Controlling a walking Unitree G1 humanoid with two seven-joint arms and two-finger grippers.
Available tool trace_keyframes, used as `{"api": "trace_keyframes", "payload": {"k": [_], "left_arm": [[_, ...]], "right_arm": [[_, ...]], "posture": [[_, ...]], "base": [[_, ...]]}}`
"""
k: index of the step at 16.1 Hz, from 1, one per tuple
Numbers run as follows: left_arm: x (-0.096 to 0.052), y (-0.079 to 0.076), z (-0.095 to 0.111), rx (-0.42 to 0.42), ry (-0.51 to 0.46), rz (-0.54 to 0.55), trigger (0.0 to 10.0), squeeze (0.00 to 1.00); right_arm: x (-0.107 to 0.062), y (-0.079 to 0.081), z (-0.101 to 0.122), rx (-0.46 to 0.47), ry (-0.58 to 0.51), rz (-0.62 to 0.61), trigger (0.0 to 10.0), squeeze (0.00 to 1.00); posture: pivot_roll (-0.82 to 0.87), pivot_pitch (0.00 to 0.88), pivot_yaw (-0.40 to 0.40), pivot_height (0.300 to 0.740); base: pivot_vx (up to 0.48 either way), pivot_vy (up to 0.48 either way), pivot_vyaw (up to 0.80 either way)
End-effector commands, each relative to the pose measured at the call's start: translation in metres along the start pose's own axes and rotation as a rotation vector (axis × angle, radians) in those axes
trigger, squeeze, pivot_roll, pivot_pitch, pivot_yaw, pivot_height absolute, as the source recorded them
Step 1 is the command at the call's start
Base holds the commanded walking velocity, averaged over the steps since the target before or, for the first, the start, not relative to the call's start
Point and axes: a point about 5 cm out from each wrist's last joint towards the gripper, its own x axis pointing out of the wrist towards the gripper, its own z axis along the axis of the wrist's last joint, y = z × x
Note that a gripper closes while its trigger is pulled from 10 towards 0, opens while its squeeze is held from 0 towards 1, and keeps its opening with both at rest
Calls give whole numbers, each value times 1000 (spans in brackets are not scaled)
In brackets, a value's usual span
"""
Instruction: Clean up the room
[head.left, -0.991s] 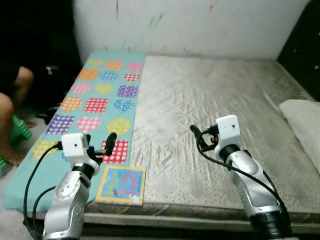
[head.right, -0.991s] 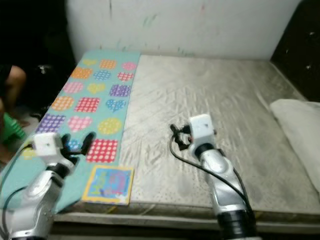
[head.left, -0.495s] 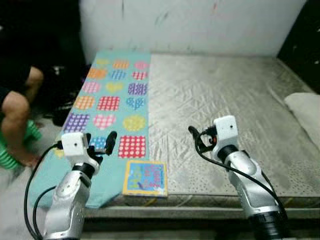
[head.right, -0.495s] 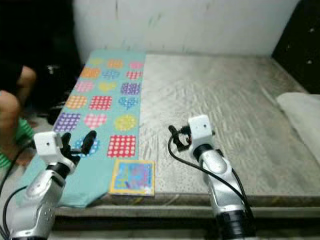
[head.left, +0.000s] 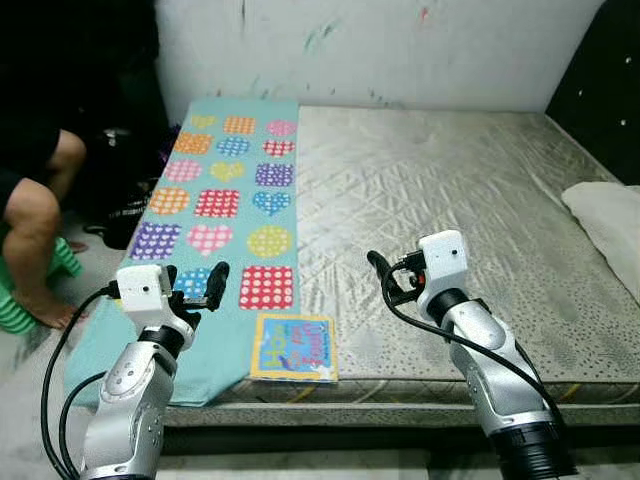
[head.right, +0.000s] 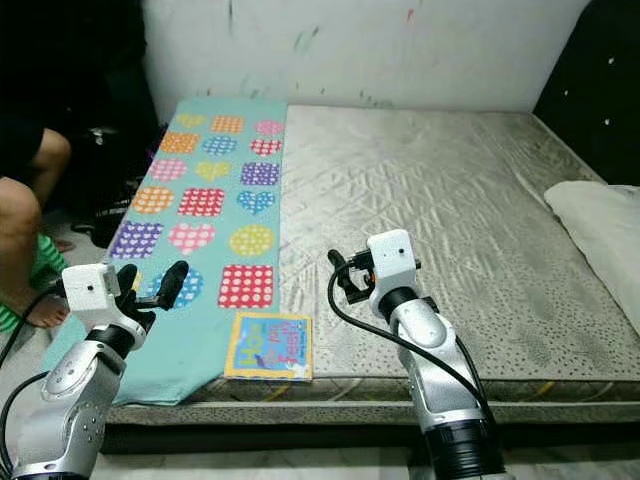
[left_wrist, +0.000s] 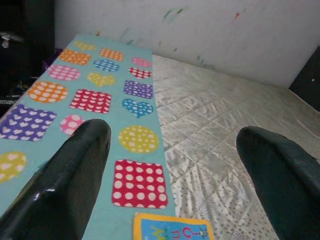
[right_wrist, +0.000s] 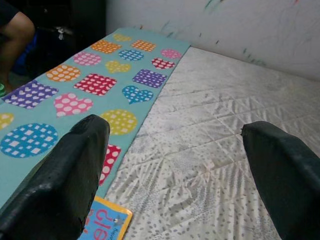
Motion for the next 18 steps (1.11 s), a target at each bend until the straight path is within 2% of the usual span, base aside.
{"api": "trace_keyframes", "payload": {"k": [1, 5, 7, 8, 11, 13, 18], "left_arm": [[1, -2, 3, 1, -12, -10, 10000, 0], [0, -2, 2, 4, -10, -15, 10000, 0], [1, -3, 2, 6, -8, -16, 10000, 0], [1, -3, 2, 7, -8, -16, 10000, 0], [2, -3, 2, 8, -4, -14, 10000, 0], [2, -3, 2, 8, -3, -11, 10000, 0], [3, -2, 3, 3, -7, -4, 10000, 0]], "right_arm": [[0, -3, 3, -9, -9, -1, 10000, 0], [0, -3, 3, -57, -6, -7, 10000, 0], [0, -5, 2, -63, -7, -16, 10000, 0], [0, -5, 2, -61, -7, -17, 10000, 0], [1, -6, 2, -34, -7, -28, 10000, 0], [2, -9, -1, 2, 16, -51, 10000, 0], [2, -9, 0, -12, 10, -50, 10000, 0]], "posture": [[-174, 0, -43, 740], [-172, 0, -43, 740], [-173, 0, -42, 740], [-173, 0, -42, 740], [-173, 0, -42, 740], [-173, 0, -43, 740], [-173, 0, -43, 740]], "base": [[0, 0, 0], [0, 0, 0], [0, 0, 800], [0, 0, 800], [0, 0, 0], [0, 0, -800], [0, 0, -800]]}}
